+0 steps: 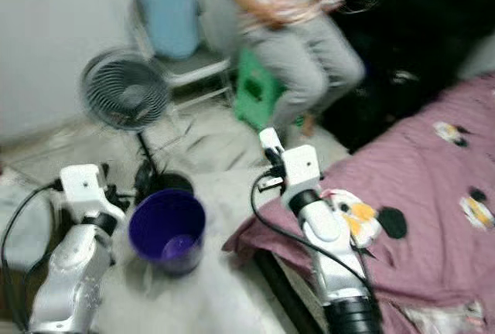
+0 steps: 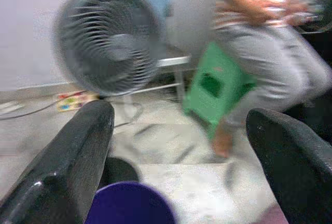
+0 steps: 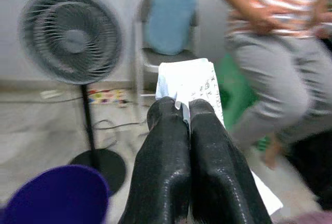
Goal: Clean up the room
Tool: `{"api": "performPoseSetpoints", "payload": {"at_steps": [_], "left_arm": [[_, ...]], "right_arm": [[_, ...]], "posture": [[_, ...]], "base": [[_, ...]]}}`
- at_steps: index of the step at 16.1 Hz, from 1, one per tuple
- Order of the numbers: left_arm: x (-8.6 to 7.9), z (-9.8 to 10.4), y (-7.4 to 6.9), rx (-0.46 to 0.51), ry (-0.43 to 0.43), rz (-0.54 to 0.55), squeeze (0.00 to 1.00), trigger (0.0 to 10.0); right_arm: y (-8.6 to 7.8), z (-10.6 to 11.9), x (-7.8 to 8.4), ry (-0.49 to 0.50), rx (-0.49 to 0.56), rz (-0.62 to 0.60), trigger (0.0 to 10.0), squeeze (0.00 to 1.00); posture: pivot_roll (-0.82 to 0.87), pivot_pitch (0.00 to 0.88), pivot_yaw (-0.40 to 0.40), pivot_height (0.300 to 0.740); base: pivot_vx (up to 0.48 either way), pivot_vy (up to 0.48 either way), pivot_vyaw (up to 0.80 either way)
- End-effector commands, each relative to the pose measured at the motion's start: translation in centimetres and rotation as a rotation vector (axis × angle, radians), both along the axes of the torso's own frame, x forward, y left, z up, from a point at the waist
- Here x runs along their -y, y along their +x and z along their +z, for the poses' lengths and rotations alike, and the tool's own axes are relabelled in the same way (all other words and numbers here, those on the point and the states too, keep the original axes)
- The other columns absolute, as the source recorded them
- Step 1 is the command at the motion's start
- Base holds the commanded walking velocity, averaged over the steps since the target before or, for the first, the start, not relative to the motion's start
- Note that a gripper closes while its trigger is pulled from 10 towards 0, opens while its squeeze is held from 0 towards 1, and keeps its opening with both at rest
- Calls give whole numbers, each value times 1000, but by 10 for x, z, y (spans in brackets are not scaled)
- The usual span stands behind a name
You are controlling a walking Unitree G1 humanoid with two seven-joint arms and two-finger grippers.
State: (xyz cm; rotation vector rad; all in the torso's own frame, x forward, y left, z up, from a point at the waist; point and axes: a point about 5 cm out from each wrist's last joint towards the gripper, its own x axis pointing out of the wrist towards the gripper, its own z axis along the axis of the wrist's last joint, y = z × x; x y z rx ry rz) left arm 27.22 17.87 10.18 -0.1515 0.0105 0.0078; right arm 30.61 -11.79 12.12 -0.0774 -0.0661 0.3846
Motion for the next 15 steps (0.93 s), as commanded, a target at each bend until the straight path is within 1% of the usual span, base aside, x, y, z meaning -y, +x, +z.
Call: {"api": "performPoseSetpoints", "payload": {"at_steps": [1,4,6,10,11,13,15], "left_arm": [[3,1,1,0,11,-15,0,10000],[4,4,8,8,17,-30,0,10000],[4,5,8,10,18,-31,0,10000],[8,2,4,8,11,-27,0,10000],[6,2,0,10,8,-6,0,10000],[-1,-1,-9,11,-1,57,0,10000],[-5,-4,-15,6,-5,92,0,10000]], "right_arm": [[1,1,0,0,7,-3,10000,0],[2,1,-3,13,12,-10,10000,0],[0,1,-4,15,12,-7,10000,0],[3,0,-1,17,10,-13,10000,0],[3,-1,-4,18,3,-1,10000,0],[2,-5,-13,9,-18,56,10000,0],[7,-1,-20,15,-16,86,10000,0]], "posture": [[3,0,20,740],[2,0,31,740],[2,0,31,740],[22,0,19,740],[51,0,-22,740],[72,0,-56,740],[89,0,-80,740]], "base": [[0,0,800],[0,0,798],[0,0,719],[0,0,0],[0,0,0],[0,0,0],[0,0,0]]}}
